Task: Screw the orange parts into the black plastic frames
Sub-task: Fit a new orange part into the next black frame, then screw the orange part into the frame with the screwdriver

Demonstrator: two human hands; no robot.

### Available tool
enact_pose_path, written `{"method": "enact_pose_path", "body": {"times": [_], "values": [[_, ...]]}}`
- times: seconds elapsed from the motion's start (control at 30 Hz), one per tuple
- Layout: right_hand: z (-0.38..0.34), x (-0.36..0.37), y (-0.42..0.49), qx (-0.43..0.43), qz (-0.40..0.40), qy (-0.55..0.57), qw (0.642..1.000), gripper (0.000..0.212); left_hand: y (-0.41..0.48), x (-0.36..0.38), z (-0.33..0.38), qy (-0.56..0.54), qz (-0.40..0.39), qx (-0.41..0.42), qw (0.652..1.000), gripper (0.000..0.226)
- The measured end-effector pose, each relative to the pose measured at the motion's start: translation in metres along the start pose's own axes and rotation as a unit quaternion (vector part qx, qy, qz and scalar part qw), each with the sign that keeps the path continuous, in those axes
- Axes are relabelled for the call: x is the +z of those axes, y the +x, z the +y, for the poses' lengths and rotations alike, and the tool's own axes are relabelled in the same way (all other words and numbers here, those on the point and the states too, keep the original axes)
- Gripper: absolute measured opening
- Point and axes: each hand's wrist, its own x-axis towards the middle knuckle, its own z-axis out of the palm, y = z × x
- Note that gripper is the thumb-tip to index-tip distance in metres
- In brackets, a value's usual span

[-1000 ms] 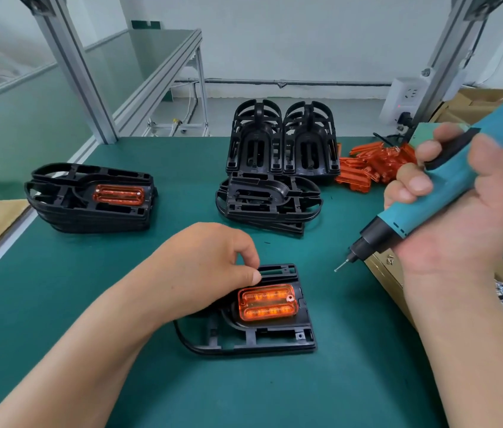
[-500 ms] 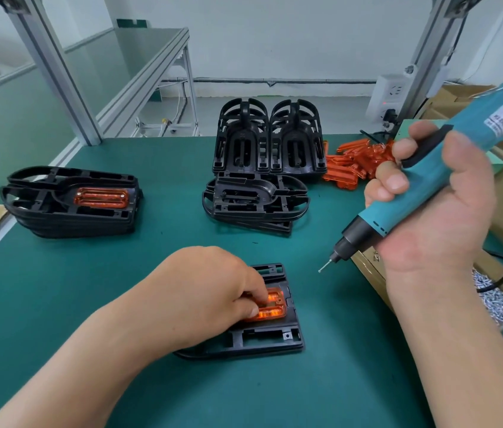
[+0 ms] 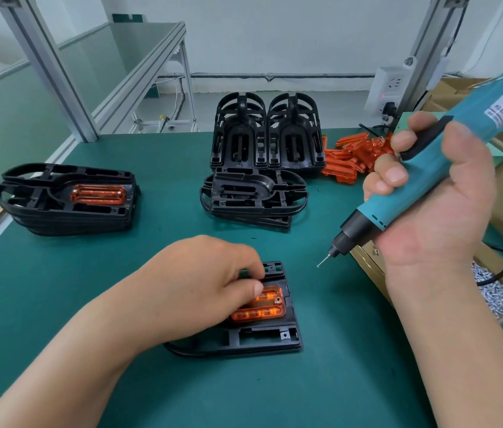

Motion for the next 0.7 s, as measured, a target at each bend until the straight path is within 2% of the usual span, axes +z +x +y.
{"method": "enact_pose_path", "body": {"times": [0.13, 0.23, 0.3, 0.37, 0.5, 0.7], "values": [[0.0, 0.0, 0.0, 0.003, 0.001, 0.007, 1.0, 0.023, -0.002, -0.008, -0.012, -0.097, 0.057, -0.04, 0.993, 0.008], [0.0, 0.0, 0.0, 0.006, 0.012, 0.013, 1.0, 0.024, -0.001, -0.012, -0.019, -0.245, 0.074, -0.093, 0.962, 0.028], [0.001, 0.001, 0.0, 0.009, 0.025, 0.021, 0.999, 0.024, -0.001, -0.014, -0.02, -0.334, 0.071, -0.097, 0.935, 0.044], [0.001, 0.001, 0.0, 0.011, 0.038, 0.029, 0.999, 0.023, 0.0, -0.015, -0.018, -0.397, 0.069, -0.092, 0.911, 0.047], [0.006, 0.004, -0.001, 0.016, 0.059, 0.036, 0.997, 0.021, 0.005, -0.011, -0.014, -0.456, 0.077, -0.109, 0.88, 0.035], [0.022, 0.012, -0.011, 0.027, 0.065, 0.043, 0.997, 0.018, 0.008, -0.003, -0.007, -0.449, 0.071, -0.115, 0.883, 0.009]]}}
